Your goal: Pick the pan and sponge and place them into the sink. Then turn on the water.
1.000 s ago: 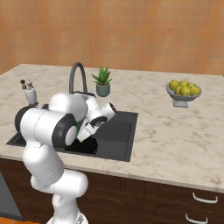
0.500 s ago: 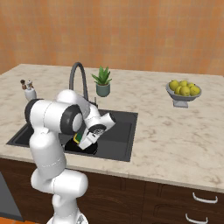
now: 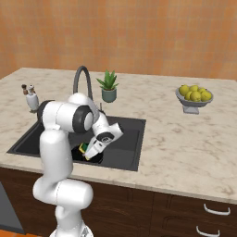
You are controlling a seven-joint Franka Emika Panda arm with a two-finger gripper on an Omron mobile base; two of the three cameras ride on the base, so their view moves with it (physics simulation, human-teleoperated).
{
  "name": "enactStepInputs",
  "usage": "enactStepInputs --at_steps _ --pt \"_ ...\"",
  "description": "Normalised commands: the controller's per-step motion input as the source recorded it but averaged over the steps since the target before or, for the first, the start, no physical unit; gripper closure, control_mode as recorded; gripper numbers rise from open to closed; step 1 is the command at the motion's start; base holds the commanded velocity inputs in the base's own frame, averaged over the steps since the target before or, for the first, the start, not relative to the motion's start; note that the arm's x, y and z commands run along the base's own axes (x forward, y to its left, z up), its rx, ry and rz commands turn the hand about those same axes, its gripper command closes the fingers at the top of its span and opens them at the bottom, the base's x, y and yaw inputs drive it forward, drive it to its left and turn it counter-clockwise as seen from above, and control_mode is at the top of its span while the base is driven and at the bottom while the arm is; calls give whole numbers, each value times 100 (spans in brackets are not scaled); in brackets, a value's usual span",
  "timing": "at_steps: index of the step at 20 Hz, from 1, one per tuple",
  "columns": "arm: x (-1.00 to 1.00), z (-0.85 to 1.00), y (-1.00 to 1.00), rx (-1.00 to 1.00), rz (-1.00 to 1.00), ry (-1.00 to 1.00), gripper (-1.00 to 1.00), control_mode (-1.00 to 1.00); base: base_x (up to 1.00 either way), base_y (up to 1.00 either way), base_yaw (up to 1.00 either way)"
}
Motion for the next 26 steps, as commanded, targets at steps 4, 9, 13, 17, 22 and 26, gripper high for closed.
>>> enactStepInputs --at_steps 4,9,13,17,22,26 --pt "12 -50 -2 0 0 0 100 -100 0 0 0" --pt "5 -57 0 0 0 -5 100 -100 0 0 0" --pt "14 -36 0 0 0 -14 100 -100 0 0 0" --pt "27 -13 0 0 0 -20 100 -100 0 0 0" --pt "39 -2 0 0 0 -16 100 -100 0 0 0" --pt "53 -16 0 0 0 -6 100 -100 0 0 0"
